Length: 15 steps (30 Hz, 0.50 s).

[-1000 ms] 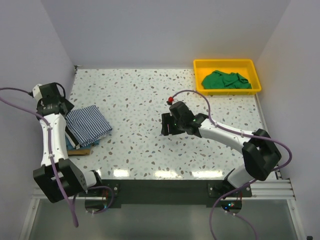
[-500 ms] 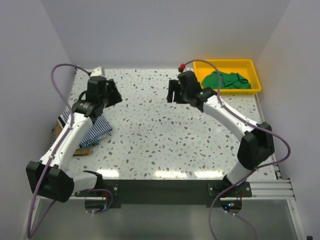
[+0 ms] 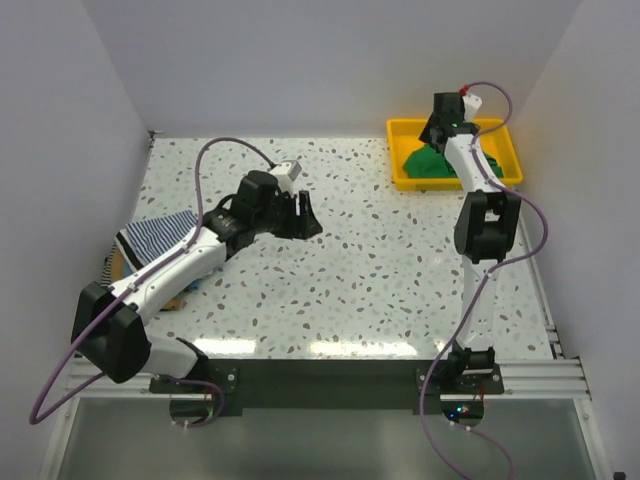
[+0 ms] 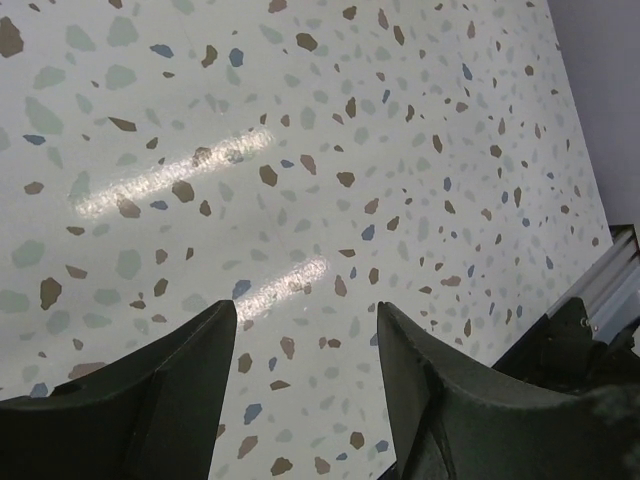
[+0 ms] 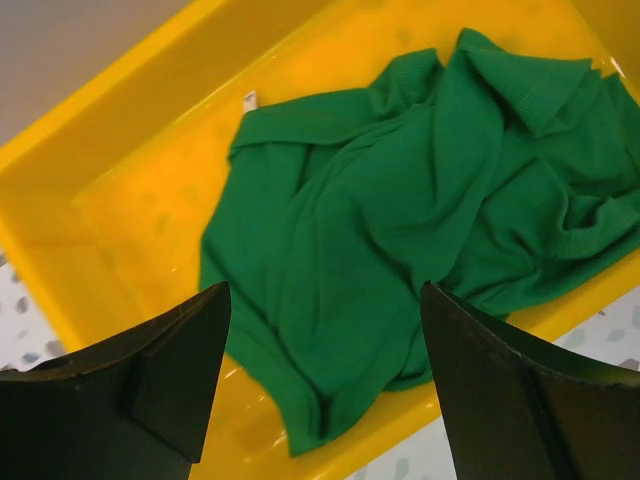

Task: Fold and stack the tank tops
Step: Grab the tank top from the pile

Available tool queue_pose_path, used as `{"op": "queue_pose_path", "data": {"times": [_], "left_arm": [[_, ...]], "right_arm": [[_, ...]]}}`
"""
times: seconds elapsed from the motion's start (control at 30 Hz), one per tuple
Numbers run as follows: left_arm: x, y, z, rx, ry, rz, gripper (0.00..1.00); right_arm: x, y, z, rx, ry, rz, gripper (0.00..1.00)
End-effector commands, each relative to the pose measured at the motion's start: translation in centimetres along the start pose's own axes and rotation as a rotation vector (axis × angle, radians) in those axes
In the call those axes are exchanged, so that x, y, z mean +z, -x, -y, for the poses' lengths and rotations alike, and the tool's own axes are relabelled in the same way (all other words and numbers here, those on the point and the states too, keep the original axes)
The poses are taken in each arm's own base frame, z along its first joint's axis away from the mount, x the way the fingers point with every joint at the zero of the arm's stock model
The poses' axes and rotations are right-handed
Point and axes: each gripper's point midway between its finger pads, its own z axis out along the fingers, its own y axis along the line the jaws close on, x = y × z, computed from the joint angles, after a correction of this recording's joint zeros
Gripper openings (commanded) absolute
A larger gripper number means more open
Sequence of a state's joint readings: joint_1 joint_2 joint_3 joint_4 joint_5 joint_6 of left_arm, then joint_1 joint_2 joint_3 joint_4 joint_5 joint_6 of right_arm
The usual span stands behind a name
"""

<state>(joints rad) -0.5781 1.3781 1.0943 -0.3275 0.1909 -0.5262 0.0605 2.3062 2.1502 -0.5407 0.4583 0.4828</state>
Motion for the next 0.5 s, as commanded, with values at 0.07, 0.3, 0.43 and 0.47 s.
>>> {"op": "queue_pose_path", "data": {"times": [0.07,0.3,0.43,0.47], "left_arm": [[-0.9,0.5,2.8,0.061,-0.165,0.022,0.64],[0.0,-0.8,2.6,0.05,-0.19,-0.018,0.64],[0.5,-1.5,2.3,0.036,-0.188,-0.034,0.64],[0.5,-1.5,2.3,0.033,-0.186,-0.034,0.64]], "right_arm": [[3.2,1.2,1.8,0.02,-0.099,0.047,0.8],[6.5,-2.2,1.9,-0.02,-0.122,0.009,0.8],[7.8,-3.7,2.2,-0.03,-0.12,-0.016,0.62],[7.9,-3.8,2.2,-0.029,-0.116,-0.017,0.53]]}}
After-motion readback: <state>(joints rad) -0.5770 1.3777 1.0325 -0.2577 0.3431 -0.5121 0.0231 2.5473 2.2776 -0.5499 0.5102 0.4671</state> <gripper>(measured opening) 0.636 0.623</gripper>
